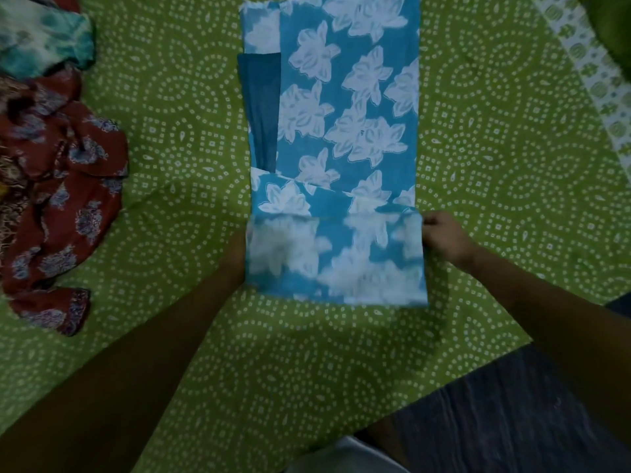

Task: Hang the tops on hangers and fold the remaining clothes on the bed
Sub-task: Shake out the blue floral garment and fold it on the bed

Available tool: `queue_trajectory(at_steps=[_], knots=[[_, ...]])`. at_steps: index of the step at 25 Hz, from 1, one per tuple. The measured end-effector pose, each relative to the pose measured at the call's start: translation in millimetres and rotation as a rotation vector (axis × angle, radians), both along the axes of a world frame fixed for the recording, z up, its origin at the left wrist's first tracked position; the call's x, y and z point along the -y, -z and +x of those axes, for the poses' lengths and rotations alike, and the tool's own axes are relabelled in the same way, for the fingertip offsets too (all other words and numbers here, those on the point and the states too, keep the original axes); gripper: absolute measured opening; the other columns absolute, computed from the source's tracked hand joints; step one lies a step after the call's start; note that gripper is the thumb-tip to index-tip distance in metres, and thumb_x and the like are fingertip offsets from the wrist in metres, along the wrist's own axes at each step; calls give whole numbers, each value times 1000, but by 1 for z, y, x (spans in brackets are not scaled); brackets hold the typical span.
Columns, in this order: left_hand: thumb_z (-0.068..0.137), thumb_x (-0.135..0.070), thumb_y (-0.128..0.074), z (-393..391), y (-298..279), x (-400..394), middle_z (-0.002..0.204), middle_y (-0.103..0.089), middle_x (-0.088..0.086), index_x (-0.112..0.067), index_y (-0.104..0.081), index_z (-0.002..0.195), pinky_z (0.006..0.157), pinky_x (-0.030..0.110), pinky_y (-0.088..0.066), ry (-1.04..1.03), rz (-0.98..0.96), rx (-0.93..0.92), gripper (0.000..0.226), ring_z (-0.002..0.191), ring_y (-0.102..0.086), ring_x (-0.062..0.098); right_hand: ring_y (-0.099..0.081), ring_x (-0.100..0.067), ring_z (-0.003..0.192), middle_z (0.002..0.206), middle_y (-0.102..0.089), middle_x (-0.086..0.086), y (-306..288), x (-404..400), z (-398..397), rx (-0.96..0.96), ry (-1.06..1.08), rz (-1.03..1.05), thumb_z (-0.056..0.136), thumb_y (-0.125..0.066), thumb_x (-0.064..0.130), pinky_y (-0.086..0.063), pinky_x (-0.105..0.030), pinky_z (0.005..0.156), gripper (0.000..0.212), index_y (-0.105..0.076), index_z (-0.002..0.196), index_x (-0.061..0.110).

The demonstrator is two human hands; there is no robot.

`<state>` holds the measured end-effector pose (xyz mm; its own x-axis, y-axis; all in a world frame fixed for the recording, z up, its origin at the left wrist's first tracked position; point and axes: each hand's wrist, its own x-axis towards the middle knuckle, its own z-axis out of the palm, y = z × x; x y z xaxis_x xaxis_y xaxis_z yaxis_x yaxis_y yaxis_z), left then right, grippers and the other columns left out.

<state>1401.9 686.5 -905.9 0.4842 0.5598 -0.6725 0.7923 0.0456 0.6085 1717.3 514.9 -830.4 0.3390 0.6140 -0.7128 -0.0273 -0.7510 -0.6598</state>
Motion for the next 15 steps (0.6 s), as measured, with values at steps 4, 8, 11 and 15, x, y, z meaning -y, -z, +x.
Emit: queue_trajectory(at_steps=[4,8,11,15], knots=[[83,-68,-51,47,-11,-26,130,-56,4,-7,-55,127,107,37,-40,-360,-124,-106,76,117,-55,25,-48,-13,51,59,-55,1,3,-40,5,28,159,-211,91,-59,44,-34,-14,35,41,-58,68,10],[93,-57,-43,55,-31,-14,125,-60,17,1,-60,119,104,43,-42,-338,-42,-203,66,113,-57,32,-50,-18,55,60,-54,-7,15,-19,-12,185,254,-179,86,-61,52,-41,-29,55,54,-50,57,8],[95,-50,-46,38,-51,6,98,-67,14,0,-66,91,85,39,-48,-321,-4,-142,54,89,-62,28,-62,-23,65,73,-68,-12,10,14,-35,150,294,-149,90,-59,46,-49,-34,65,52,-67,73,-2],[93,-50,-50,-9,-70,51,80,-67,13,-5,-65,73,73,35,-50,-283,-105,-278,51,77,-63,30,-68,-26,72,76,-72,-6,-8,76,-87,24,184,-244,90,-56,48,-51,-32,65,48,-71,79,3]])
